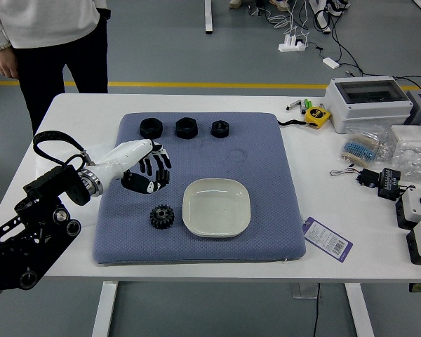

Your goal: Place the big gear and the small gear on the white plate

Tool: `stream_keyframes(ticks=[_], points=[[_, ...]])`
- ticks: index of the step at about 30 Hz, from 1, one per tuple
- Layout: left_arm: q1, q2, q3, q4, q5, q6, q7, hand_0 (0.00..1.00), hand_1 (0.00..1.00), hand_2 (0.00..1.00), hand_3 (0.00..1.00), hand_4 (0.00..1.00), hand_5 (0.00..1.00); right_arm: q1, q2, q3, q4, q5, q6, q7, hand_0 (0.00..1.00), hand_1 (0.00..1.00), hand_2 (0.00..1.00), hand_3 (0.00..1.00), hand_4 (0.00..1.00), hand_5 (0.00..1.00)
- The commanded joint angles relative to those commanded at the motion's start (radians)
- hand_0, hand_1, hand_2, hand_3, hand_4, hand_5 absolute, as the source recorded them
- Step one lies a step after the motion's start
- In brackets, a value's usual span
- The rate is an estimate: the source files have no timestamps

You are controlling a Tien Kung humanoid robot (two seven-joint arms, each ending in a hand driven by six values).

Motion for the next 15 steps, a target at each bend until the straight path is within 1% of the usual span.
stream_keyframes(ticks=[3, 4, 6, 7, 8, 10, 13, 14, 15], points=[[-0.002, -0.006, 0.021, -0.033, -0.020, 0.005, 0.000, 0.313, 0.340, 0.428, 0.495, 0.776, 0.002, -0.001, 0.000, 0.001, 0.000, -0.002, 0.000, -0.001, 0.651, 0.648, 0.738, 0.586, 0.843, 0.684], [-0.005, -0.010, 0.041, -0.047, -0.030, 0.007, 0.000, 0.313, 0.340, 0.428, 0.495, 0.776, 0.002, -0.001, 0.000, 0.002, 0.000, -0.004, 0.000, -0.001, 0.651, 0.648, 0.738, 0.586, 0.843, 0.684], [-0.008, -0.014, 0.063, -0.056, -0.040, 0.008, 0.000, 0.313, 0.340, 0.428, 0.495, 0.776, 0.002, -0.002, 0.000, 0.002, 0.000, -0.005, 0.000, -0.001, 0.651, 0.648, 0.738, 0.586, 0.843, 0.684], [-0.012, -0.019, 0.082, -0.055, -0.046, 0.008, -0.001, 0.313, 0.340, 0.428, 0.495, 0.776, 0.002, -0.002, 0.000, 0.004, 0.000, -0.009, 0.000, -0.002, 0.651, 0.648, 0.738, 0.586, 0.843, 0.684], [-0.015, -0.024, 0.094, -0.051, -0.048, 0.006, -0.002, 0.332, 0.403, 0.485, 0.551, 0.770, 0.002, -0.002, 0.000, 0.005, 0.000, -0.011, 0.000, -0.003, 0.651, 0.648, 0.738, 0.586, 0.843, 0.685], [-0.019, -0.030, 0.112, -0.043, -0.049, 0.003, -0.003, 0.332, 0.403, 0.485, 0.551, 0.770, 0.002, -0.003, 0.000, 0.005, 0.000, -0.012, 0.000, -0.003, 0.651, 0.648, 0.738, 0.586, 0.843, 0.685], [-0.025, -0.048, 0.141, -0.019, -0.041, 0.004, -0.011, 0.332, 0.403, 0.485, 0.551, 0.770, 0.002, -0.004, 0.000, 0.006, 0.000, -0.012, 0.000, -0.003, 0.651, 0.648, 0.738, 0.586, 0.843, 0.685], [-0.028, -0.052, 0.147, -0.013, -0.040, 0.006, -0.014, 0.497, 0.530, 0.572, 0.593, 0.998, 0.140, -0.004, 0.000, 0.005, 0.000, -0.011, 0.000, -0.002, 0.651, 0.648, 0.738, 0.586, 0.843, 0.684], [-0.032, -0.059, 0.157, 0.000, -0.036, 0.008, -0.017, 0.497, 0.530, 0.572, 0.593, 0.998, 0.140, -0.004, 0.000, 0.005, 0.000, -0.011, 0.000, -0.002, 0.651, 0.648, 0.738, 0.586, 0.843, 0.684]])
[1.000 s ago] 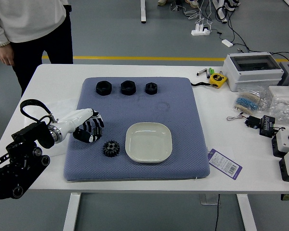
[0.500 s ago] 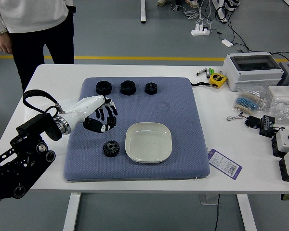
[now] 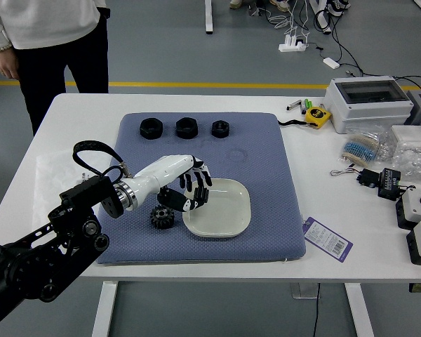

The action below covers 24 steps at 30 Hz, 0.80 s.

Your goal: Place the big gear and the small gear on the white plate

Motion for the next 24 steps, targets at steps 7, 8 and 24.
stream_keyframes(ticks=[7, 8, 24], points=[[-0.011, -0.019, 0.016, 0.032, 0.017, 0.000, -0.008, 0.621, 0.623, 0.686, 0.727, 0.998, 0.386, 0.002, -0.001, -0.003, 0.001, 0.005, 0.001, 0.002, 0.651, 0.648, 0.738, 0.587, 0.843, 0.685], [-0.012, -0.021, 0.015, 0.035, 0.016, 0.003, -0.009, 0.621, 0.623, 0.686, 0.727, 0.998, 0.386, 0.002, -0.001, -0.004, 0.000, 0.007, 0.001, 0.003, 0.651, 0.648, 0.738, 0.587, 0.843, 0.685], [0.041, 0.044, -0.088, -0.027, 0.062, -0.021, -0.025, 0.624, 0.624, 0.678, 0.727, 0.998, 0.363, 0.006, -0.003, -0.013, -0.001, 0.025, 0.002, 0.010, 0.651, 0.645, 0.736, 0.587, 0.844, 0.685]])
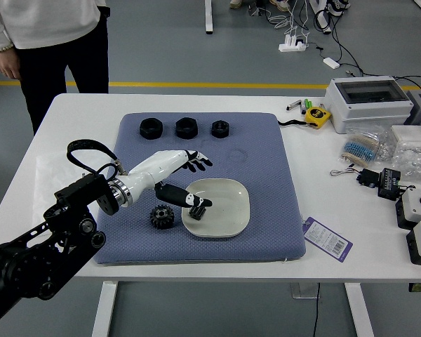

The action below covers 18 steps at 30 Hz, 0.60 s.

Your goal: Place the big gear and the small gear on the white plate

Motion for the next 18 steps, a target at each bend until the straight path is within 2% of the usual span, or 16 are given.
stream_keyframes(ticks=[4, 5, 9, 10, 11, 16, 17, 18], points=[[0.031, 0.052, -0.023, -0.034, 0.018, -0.045, 0.004, 0.624, 0.624, 0.678, 0.727, 0.998, 0.363, -0.001, -0.001, -0.001, -0.001, 0.002, 0.000, 0.001, 0.651, 0.645, 0.736, 0.587, 0.844, 0.685], [0.036, 0.065, -0.025, -0.040, 0.018, -0.051, 0.004, 0.618, 0.613, 0.667, 0.703, 0.998, 0.230, -0.001, -0.001, -0.001, -0.001, 0.002, 0.001, 0.001, 0.651, 0.645, 0.737, 0.587, 0.844, 0.683], [0.049, 0.105, -0.016, -0.047, 0.016, -0.070, -0.002, 0.618, 0.613, 0.667, 0.703, 0.998, 0.230, -0.001, -0.001, 0.000, -0.001, 0.001, 0.001, 0.001, 0.651, 0.645, 0.737, 0.587, 0.844, 0.683], [0.051, 0.111, -0.013, -0.047, 0.021, -0.074, -0.002, 0.618, 0.613, 0.667, 0.703, 0.998, 0.230, -0.001, -0.001, 0.002, -0.001, -0.001, 0.001, 0.000, 0.651, 0.645, 0.737, 0.587, 0.844, 0.683], [0.051, 0.113, -0.011, -0.047, 0.023, -0.075, -0.003, 0.611, 0.615, 0.655, 0.692, 0.998, 0.173, -0.001, -0.001, 0.002, -0.001, -0.001, 0.001, 0.000, 0.651, 0.645, 0.736, 0.587, 0.844, 0.685], [0.057, 0.113, 0.001, -0.035, 0.074, -0.083, -0.002, 0.611, 0.615, 0.655, 0.692, 0.998, 0.173, -0.001, 0.001, 0.005, -0.001, -0.007, 0.000, -0.003, 0.651, 0.645, 0.736, 0.587, 0.844, 0.685], [0.057, 0.112, 0.004, -0.033, 0.086, -0.086, -0.001, 0.611, 0.611, 0.641, 0.681, 0.998, 0.073, -0.001, 0.001, 0.005, -0.001, -0.006, 0.000, -0.003, 0.651, 0.646, 0.736, 0.586, 0.844, 0.685], [0.058, 0.110, 0.008, -0.030, 0.094, -0.088, -0.001, 0.611, 0.611, 0.641, 0.681, 0.998, 0.073, -0.001, 0.001, 0.004, -0.001, -0.005, 0.000, -0.002, 0.651, 0.646, 0.736, 0.586, 0.844, 0.685]])
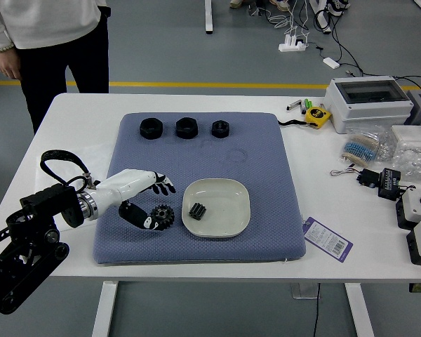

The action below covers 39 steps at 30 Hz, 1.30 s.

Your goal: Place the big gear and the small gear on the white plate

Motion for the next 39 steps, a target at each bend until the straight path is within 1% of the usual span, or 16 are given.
stream_keyframes(ticks=[4, 5, 8, 12, 15, 16, 17, 22, 23, 28, 29, 34, 35, 39], points=[[0.002, -0.005, 0.011, 0.003, 0.010, -0.001, 0.001, 0.611, 0.611, 0.641, 0.681, 0.998, 0.073, 0.000, 0.000, -0.001, 0.000, 0.003, -0.001, 0.001, 0.651, 0.646, 0.736, 0.586, 0.844, 0.685], [0.001, -0.008, 0.015, 0.005, 0.010, 0.000, 0.001, 0.604, 0.608, 0.641, 0.690, 0.998, 0.039, 0.000, 0.000, -0.002, 0.000, 0.004, -0.001, 0.001, 0.651, 0.646, 0.736, 0.587, 0.844, 0.685], [-0.004, -0.013, 0.021, 0.013, 0.010, 0.004, 0.001, 0.604, 0.608, 0.641, 0.690, 0.998, 0.039, 0.001, 0.000, -0.001, 0.000, 0.003, -0.001, 0.001, 0.651, 0.646, 0.736, 0.587, 0.844, 0.685], [-0.016, -0.029, 0.025, 0.044, -0.010, 0.013, -0.001, 0.590, 0.604, 0.635, 0.683, 0.998, 0.022, 0.003, 0.000, 0.000, 0.000, -0.001, -0.001, -0.001, 0.651, 0.646, 0.736, 0.587, 0.845, 0.686], [-0.022, -0.036, 0.022, 0.055, -0.023, 0.016, -0.003, 0.590, 0.604, 0.635, 0.683, 0.998, 0.022, 0.003, 0.000, 0.002, 0.000, -0.004, -0.001, -0.002, 0.651, 0.646, 0.736, 0.587, 0.845, 0.686], [-0.023, -0.038, 0.022, 0.056, -0.025, 0.016, -0.003, 0.590, 0.604, 0.635, 0.683, 0.998, 0.022, 0.003, 0.000, 0.002, 0.000, -0.004, -0.001, -0.002, 0.651, 0.646, 0.736, 0.587, 0.845, 0.686], [-0.024, -0.039, 0.022, 0.059, -0.026, 0.016, -0.004, 0.570, 0.577, 0.621, 0.652, 0.978, 0.002, 0.003, 0.000, 0.002, 0.000, -0.005, -0.001, -0.002, 0.652, 0.647, 0.736, 0.587, 0.844, 0.685], [-0.032, -0.050, 0.027, 0.086, -0.021, 0.018, -0.008, 0.570, 0.577, 0.621, 0.652, 0.978, 0.002, 0.004, 0.001, 0.002, 0.000, -0.003, -0.002, -0.002, 0.652, 0.647, 0.736, 0.587, 0.844, 0.685], [-0.033, -0.054, 0.028, 0.099, -0.020, 0.017, -0.009, 0.446, 0.500, 0.562, 0.582, 0.791, 0.002, 0.004, 0.001, 0.001, 0.000, -0.004, -0.002, -0.002, 0.650, 0.646, 0.736, 0.587, 0.845, 0.686], [-0.035, -0.060, 0.032, 0.113, -0.026, 0.017, -0.011, 0.446, 0.500, 0.562, 0.582, 0.791, 0.002, 0.004, 0.000, 0.001, 0.000, -0.001, -0.001, -0.001, 0.650, 0.646, 0.736, 0.587, 0.845, 0.686], [-0.037, -0.062, 0.033, 0.117, -0.027, 0.015, -0.010, 0.403, 0.471, 0.529, 0.557, 0.665, 0.002, 0.004, 0.001, 0.001, 0.000, -0.002, -0.002, -0.001, 0.653, 0.645, 0.736, 0.587, 0.846, 0.685], [-0.038, -0.064, 0.036, 0.123, -0.024, 0.010, -0.009, 0.403, 0.471, 0.529, 0.557, 0.665, 0.002, 0.002, 0.001, 0.002, 0.001, -0.002, -0.002, -0.001, 0.653, 0.645, 0.736, 0.587, 0.846, 0.685], [-0.038, -0.063, 0.036, 0.122, -0.026, 0.009, -0.009, 0.349, 0.409, 0.470, 0.500, 0.548, 0.002, 0.001, 0.001, 0.003, 0.001, -0.004, -0.002, -0.002, 0.651, 0.646, 0.736, 0.587, 0.846, 0.687], [-0.036, -0.063, 0.032, 0.120, -0.029, 0.006, -0.007, 0.349, 0.409, 0.470, 0.500, 0.548, 0.002, -0.001, 0.002, 0.005, 0.001, -0.008, -0.003, -0.003, 0.651, 0.646, 0.736, 0.587, 0.846, 0.687]])
